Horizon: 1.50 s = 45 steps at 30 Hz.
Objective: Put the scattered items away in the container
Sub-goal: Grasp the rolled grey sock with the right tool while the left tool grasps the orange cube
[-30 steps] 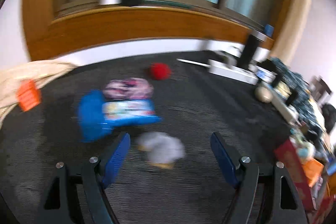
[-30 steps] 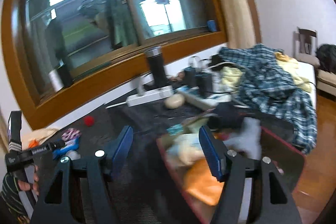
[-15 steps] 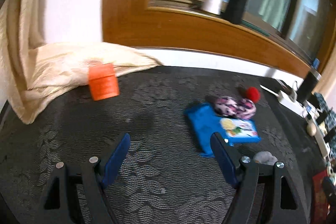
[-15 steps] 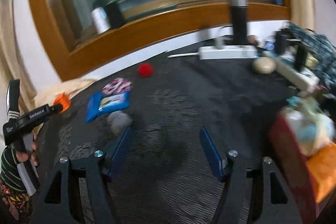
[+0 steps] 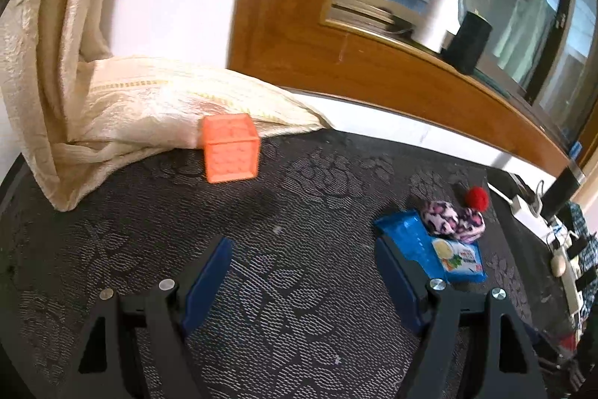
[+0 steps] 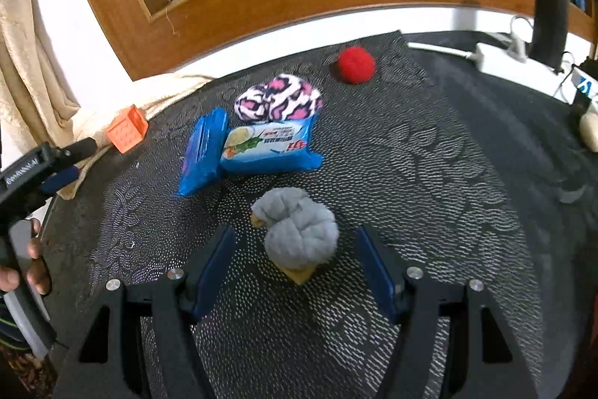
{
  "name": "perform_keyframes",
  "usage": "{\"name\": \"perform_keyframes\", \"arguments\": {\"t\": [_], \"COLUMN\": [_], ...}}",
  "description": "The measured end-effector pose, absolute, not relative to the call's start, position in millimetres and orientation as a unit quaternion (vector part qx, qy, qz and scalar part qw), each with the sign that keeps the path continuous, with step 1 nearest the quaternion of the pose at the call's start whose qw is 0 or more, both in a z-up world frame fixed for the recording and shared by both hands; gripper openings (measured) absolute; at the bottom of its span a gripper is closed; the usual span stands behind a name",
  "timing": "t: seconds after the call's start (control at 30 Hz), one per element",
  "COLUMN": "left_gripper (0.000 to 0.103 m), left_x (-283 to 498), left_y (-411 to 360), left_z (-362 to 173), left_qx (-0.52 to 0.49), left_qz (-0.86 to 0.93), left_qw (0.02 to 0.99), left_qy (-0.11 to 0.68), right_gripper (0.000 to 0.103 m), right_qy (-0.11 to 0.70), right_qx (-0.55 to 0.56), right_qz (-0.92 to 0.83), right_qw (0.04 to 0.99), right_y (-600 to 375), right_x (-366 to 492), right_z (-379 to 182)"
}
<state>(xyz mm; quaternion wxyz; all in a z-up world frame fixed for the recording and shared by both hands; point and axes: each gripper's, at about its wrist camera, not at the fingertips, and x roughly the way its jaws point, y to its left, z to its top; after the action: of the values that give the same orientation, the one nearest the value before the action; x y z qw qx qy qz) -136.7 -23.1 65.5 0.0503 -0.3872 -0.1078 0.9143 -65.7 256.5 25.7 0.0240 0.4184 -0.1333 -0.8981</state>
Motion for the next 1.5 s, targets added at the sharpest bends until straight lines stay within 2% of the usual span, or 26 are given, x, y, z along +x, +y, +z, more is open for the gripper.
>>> {"name": "perform_keyframes", "arguments": {"t": [0.23,0.27,0.3,0.33,0.4,0.63,0.93,0.97,1.03,1.5], "left_gripper": [0.08,0.08,0.08,0.08,0.08,0.08,0.081,0.083,0.095,0.095], "left_x": [-141.6,-142.2,-143.0,-143.8,-145.3,-149.9,-180.3,-186.6,-200.3,-274.3], "left_y": [-32.4,-32.4,-33.2,-34.0,-35.8,-47.0,-37.5,-36.1,-34.2,-45.0], "left_z": [59.6,58.4,57.3,56.1,54.2,50.9,50.2,51.5,53.3,33.5], "left_qx": [-0.392,-0.393,-0.394,-0.395,-0.397,-0.381,-0.37,-0.366,-0.358,-0.378], "left_qz": [0.912,0.912,0.912,0.911,0.911,0.918,0.924,0.926,0.929,0.914], "left_qw": [0.033,0.031,0.029,0.027,0.023,-0.009,-0.043,-0.05,-0.066,-0.138], "left_qy": [-0.114,-0.113,-0.113,-0.113,-0.113,-0.112,-0.082,-0.078,-0.072,-0.056], "right_gripper": [0.07,0.067,0.052,0.044,0.043,0.042,0.042,0.042,0.042,0.043], "right_qy": [-0.129,-0.125,-0.122,-0.119,-0.114,-0.144,-0.172,-0.172,-0.171,-0.155], "right_qx": [0.425,0.423,0.421,0.419,0.415,0.372,0.368,0.366,0.363,0.356], "right_qz": [-0.896,-0.897,-0.898,-0.9,-0.902,-0.917,-0.914,-0.915,-0.916,-0.922], "right_qw": [0.025,0.025,0.025,0.025,0.023,-0.013,-0.014,-0.014,-0.014,-0.019], "right_y": [252.8,252.6,252.5,252.3,252.7,279.9,291.3,291.7,292.5,290.8], "right_x": [-77.0,-76.3,-75.5,-74.7,-73.1,-59.0,-59.1,-58.7,-57.7,-56.9], "right_z": [14.1,14.4,14.6,14.9,15.7,35.2,39.9,40.8,42.4,44.9]}}
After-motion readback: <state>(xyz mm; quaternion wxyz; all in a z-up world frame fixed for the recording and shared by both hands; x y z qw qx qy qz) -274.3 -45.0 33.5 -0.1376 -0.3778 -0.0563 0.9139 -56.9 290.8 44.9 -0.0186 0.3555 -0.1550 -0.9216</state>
